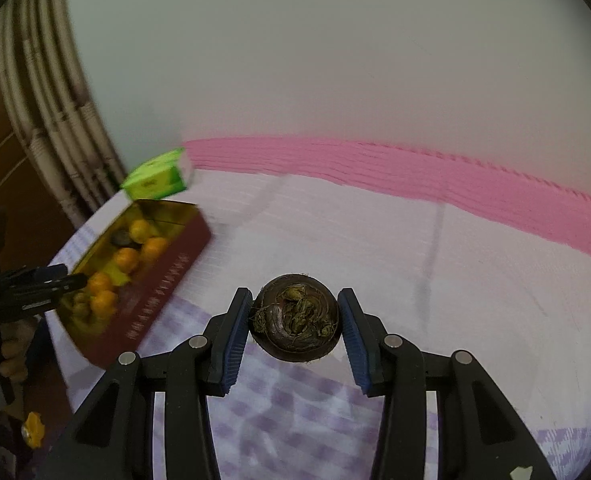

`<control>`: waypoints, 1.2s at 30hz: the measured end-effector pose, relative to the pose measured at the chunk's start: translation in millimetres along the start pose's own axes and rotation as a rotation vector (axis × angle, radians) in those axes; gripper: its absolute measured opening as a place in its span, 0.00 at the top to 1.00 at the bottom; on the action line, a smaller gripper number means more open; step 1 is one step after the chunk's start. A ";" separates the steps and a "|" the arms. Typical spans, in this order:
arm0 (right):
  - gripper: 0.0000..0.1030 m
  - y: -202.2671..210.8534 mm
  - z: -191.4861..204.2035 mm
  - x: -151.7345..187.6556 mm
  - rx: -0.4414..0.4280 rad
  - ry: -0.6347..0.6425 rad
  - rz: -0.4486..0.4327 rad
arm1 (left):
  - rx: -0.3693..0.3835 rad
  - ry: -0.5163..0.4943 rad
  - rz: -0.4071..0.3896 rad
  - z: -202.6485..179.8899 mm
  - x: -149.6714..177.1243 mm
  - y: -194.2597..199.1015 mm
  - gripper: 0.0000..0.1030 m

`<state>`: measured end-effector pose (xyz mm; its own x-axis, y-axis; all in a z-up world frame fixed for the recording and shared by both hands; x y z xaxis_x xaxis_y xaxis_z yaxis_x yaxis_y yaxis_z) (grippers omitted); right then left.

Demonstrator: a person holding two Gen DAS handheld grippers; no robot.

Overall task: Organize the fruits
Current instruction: 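Lower the orange into the tray and open the left gripper, then carry the dark brown fruit into the tray and open the right gripper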

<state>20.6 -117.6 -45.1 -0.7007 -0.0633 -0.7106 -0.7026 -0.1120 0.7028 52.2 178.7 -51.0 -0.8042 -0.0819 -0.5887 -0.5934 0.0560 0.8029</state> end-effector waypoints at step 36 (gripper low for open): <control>0.59 -90.6 199.5 -31.9 -0.228 0.165 0.099 | -0.135 0.035 -0.092 40.2 -11.2 25.4 0.18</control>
<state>81.8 92.3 -79.2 -0.7216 -0.2429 -0.6483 -0.5728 -0.3164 0.7561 44.8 221.0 -27.8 -0.7437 -0.1155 -0.6585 -0.6527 -0.0874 0.7525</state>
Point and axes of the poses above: each gripper's, at about its wrist camera, not at the fingertips, and y roughly against the way its jaws point, z to its left, x to its underside, the point moved 5 cm from there along -y, roughly the way its jaws point, and after that the axes turned 14 degrees about x, right-handed, at the moved point
